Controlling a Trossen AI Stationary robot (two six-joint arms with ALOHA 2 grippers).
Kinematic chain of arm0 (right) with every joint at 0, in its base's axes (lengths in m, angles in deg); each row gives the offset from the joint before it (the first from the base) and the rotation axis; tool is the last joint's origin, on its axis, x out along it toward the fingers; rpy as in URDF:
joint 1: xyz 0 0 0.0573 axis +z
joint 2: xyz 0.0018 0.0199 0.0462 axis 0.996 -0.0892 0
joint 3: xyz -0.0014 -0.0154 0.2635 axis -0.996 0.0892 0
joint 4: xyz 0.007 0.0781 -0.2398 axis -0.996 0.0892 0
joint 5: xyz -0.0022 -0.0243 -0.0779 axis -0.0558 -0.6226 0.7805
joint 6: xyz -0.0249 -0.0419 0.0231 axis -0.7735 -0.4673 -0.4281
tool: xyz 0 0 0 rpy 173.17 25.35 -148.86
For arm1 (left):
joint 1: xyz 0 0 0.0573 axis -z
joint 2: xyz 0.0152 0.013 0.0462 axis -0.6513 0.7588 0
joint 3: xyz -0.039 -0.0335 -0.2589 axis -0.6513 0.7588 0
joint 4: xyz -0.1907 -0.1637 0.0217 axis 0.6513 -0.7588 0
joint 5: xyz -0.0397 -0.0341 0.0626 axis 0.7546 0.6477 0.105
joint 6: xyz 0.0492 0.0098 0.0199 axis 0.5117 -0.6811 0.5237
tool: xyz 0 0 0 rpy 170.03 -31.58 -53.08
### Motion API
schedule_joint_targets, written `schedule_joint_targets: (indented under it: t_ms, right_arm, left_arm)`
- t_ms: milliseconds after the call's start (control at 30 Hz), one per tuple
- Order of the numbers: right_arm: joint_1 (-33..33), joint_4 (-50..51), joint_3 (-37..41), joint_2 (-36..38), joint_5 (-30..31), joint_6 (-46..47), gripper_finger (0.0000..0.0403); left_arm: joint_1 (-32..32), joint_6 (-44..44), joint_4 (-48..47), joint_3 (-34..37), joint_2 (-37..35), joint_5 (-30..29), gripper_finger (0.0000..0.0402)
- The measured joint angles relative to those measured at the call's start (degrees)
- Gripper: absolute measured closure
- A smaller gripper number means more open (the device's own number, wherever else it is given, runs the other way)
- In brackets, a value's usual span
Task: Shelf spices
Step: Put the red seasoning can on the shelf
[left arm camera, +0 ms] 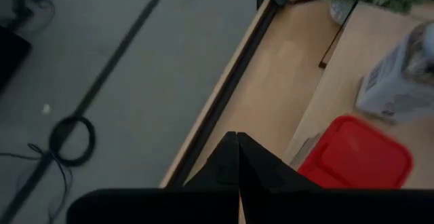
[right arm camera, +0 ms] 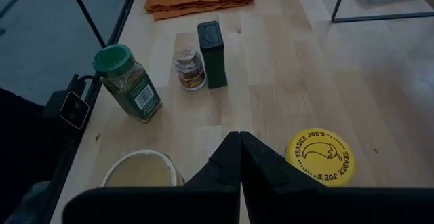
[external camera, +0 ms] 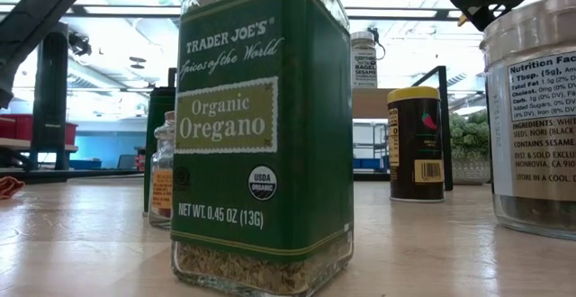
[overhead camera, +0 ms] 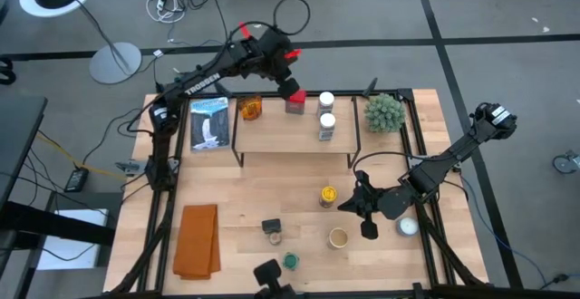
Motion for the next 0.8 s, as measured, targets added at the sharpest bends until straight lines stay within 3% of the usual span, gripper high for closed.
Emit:
schedule_joint_targets:
  t_ms: [433,800]
  right_arm:
    - [0.00,0.00,0.00,0.00,0.02,0.01,0.0400]
    - [0.00,0.00,0.00,0.00,0.02,0.00,0.0400]
  left_arm:
    - [-0.39,0.73,0.48,6.41,0.11,1.37,0.0401]
    - [0.53,0.64,0.32,6.49,0.08,4.78,0.0401]
